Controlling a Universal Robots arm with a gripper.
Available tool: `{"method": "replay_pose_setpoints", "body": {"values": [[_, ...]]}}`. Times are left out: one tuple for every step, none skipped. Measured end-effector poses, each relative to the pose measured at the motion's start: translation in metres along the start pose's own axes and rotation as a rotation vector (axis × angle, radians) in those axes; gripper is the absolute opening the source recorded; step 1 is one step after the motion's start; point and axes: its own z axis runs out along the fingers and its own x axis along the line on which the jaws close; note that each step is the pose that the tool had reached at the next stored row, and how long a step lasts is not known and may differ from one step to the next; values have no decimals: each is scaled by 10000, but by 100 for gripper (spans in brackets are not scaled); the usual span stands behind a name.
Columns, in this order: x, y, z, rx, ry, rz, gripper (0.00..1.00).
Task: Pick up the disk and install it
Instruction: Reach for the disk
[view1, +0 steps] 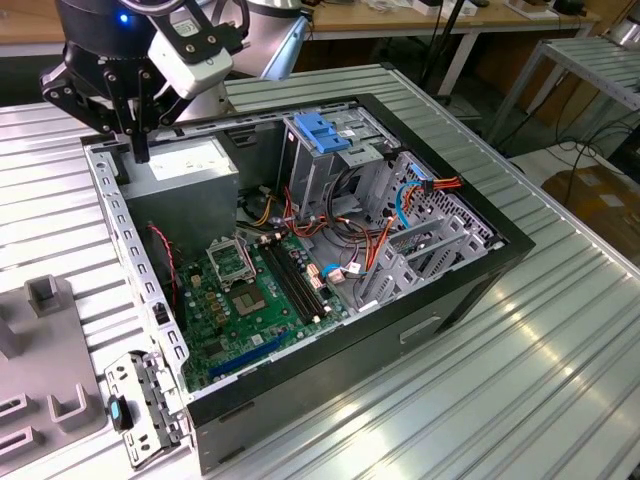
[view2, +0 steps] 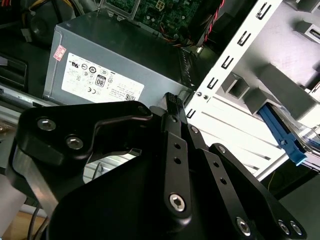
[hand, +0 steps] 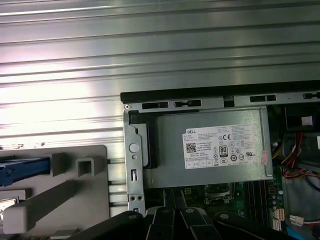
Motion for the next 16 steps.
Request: {"method": "replay_pose_setpoints", "body": {"values": [[2, 0, 1, -1, 3, 0, 11], [3, 0, 1, 0, 6, 0, 11], [10, -1, 2, 1, 18, 1, 11], [21, -2, 3, 2, 25, 2, 11], [22, -2, 3, 1, 25, 2, 11], [24, -2, 3, 1, 27, 2, 11], [26, -2, 3, 2, 30, 1, 11], [28, -2, 4, 2, 31, 2, 11], [29, -2, 4, 2, 32, 2, 11], [31, -3, 4, 2, 33, 2, 11], [32, -3, 4, 2, 35, 2, 11], [34, -3, 5, 2, 36, 2, 11], [35, -3, 5, 2, 37, 2, 11], [37, -3, 5, 2, 38, 2, 11], [38, -3, 5, 2, 39, 2, 11], [42, -4, 6, 3, 43, 2, 11]]}}
